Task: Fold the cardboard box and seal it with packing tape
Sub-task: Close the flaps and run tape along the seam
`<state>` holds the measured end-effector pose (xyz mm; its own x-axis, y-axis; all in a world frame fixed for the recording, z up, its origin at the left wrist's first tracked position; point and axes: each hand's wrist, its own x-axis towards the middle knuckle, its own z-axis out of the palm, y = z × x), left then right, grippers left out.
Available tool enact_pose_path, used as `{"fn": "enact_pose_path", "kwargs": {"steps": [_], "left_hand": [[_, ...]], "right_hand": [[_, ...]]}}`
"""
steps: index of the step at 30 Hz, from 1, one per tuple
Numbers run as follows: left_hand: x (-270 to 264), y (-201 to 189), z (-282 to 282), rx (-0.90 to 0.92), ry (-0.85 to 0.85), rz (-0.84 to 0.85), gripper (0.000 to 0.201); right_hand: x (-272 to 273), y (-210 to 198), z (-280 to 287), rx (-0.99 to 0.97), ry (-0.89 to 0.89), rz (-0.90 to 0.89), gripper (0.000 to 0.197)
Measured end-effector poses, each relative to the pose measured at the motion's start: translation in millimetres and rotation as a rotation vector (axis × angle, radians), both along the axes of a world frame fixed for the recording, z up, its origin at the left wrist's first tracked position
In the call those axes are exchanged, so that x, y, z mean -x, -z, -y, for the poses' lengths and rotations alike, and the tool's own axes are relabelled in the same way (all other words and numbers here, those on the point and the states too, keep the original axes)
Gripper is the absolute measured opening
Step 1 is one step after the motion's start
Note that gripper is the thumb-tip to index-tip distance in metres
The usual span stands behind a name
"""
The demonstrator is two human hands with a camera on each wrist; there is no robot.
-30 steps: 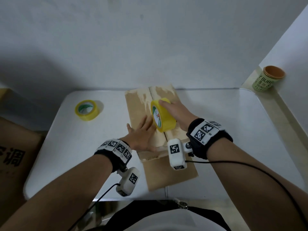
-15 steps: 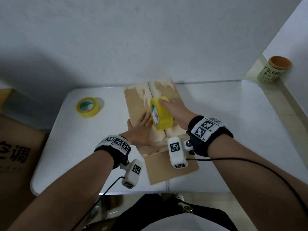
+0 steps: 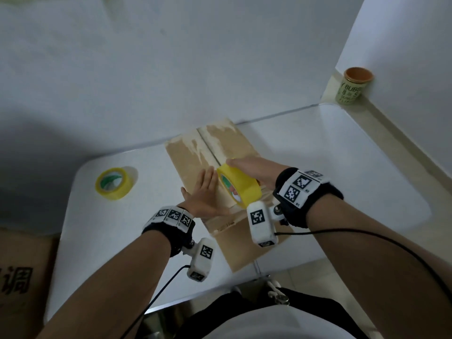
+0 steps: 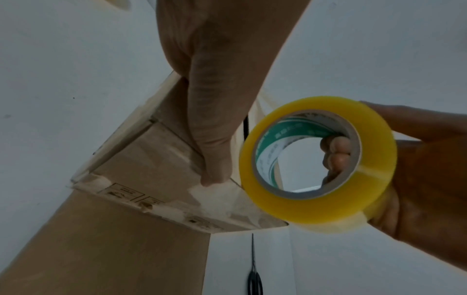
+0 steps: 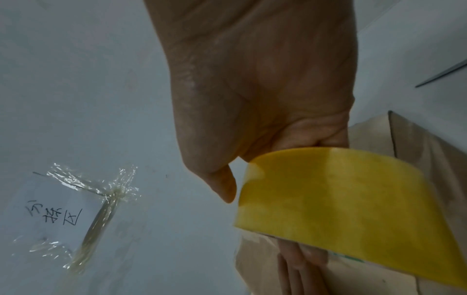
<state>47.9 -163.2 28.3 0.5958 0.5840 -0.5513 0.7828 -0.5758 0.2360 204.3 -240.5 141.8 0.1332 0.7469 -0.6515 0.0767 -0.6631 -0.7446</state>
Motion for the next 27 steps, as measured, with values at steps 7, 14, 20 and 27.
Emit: {"fn": "enact_pose_path", "kwargs": {"steps": [7,14,20,27], "left_hand": [[1,3,-1,-0.029,-0.01,0.052,0.128],[-2,1,3,-0.036,-0.024,0.066,0.124],[-1,3,2,-0.039,-0.022,0.06,0.128],[-2,-4,6,-0.04,-0.029,0.045,0.121]], "right_hand": [[-6,2,42,0.13,-0.033,-0.023,0.042],[-7,20,66,0.194,-0.138,0.232,0.067],[-7,14,59,0.19,-0.224,0.357,0.071],[-8,31,68,0.239,-0.247,0.333,0.072]]}}
